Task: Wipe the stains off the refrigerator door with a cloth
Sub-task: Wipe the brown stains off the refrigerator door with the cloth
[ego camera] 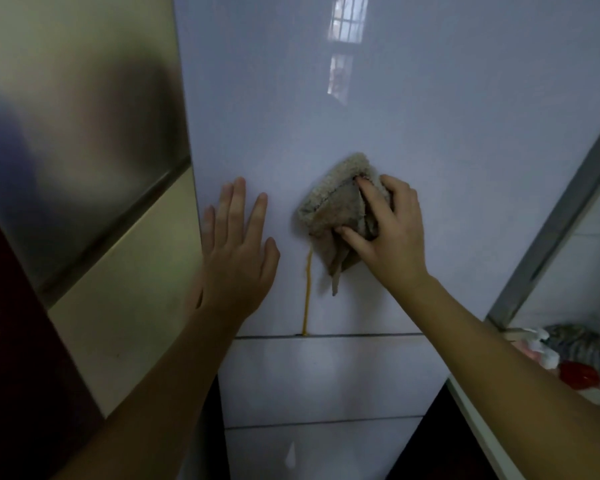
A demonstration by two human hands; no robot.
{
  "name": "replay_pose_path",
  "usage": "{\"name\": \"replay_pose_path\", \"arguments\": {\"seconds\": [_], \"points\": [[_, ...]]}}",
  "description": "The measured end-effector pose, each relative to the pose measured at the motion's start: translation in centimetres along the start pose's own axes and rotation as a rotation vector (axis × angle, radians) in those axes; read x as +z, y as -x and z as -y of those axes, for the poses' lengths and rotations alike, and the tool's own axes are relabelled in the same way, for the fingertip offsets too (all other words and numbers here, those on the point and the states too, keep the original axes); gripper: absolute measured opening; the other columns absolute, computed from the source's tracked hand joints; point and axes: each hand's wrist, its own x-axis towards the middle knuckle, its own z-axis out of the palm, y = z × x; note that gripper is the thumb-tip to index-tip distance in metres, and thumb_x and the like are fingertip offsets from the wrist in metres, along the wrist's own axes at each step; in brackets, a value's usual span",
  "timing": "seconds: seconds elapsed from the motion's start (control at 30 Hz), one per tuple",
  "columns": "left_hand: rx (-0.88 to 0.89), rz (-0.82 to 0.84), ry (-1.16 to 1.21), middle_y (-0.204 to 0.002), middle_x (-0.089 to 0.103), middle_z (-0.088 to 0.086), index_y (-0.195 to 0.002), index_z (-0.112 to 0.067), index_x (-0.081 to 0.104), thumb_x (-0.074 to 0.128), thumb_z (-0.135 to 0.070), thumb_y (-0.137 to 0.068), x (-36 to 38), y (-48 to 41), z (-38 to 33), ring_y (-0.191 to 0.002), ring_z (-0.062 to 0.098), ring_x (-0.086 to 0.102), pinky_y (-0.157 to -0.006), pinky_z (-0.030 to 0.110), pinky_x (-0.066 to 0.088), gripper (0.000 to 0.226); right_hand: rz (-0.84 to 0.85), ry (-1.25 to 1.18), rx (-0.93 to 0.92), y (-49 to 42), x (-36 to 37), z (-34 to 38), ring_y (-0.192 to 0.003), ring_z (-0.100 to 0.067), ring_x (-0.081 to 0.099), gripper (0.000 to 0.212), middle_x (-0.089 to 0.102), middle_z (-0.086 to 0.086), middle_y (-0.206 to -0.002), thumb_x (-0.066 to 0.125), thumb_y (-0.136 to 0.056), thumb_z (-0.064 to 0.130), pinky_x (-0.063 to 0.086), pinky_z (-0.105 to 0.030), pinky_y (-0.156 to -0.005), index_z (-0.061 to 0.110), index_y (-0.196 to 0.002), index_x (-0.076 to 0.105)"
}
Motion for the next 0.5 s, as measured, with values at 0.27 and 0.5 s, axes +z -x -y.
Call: {"name": "replay_pose_path", "arguments": {"seconds": [0.27,0.5], "points": [[0.018,-0.039,-0.009,-0.167,0.021,0.019,-0.157,-0.011,0.032,0.046,-0.031,-0.099,1.1,1.2,0.1,-0.157,0.033,0.017,-0.122,0.058,0.026,0.063,-0.015,-0.066,0.008,0.2,1.2,0.4,-0.114,-0.026,0.049,0.069,0.053,-0.016,-0.128,0.084,-0.076,0.043,0.051,-0.036,-0.088,0.009,-0.131,0.062],[0.093,-0.047,-0.074,-0.167,0.018,0.021,-0.157,-0.011,0.031,0.044,-0.034,-0.101,3.3,5.1,1.9,-0.156,0.035,0.017,-0.123,0.055,0.026,0.062,0.074,-0.057,-0.168,4.5,3.9,0.6,-0.109,-0.027,0.050,0.068,0.057,-0.016,-0.125,0.079,-0.077,0.051,0.045,-0.031,-0.085,0.009,-0.128,0.065]]}}
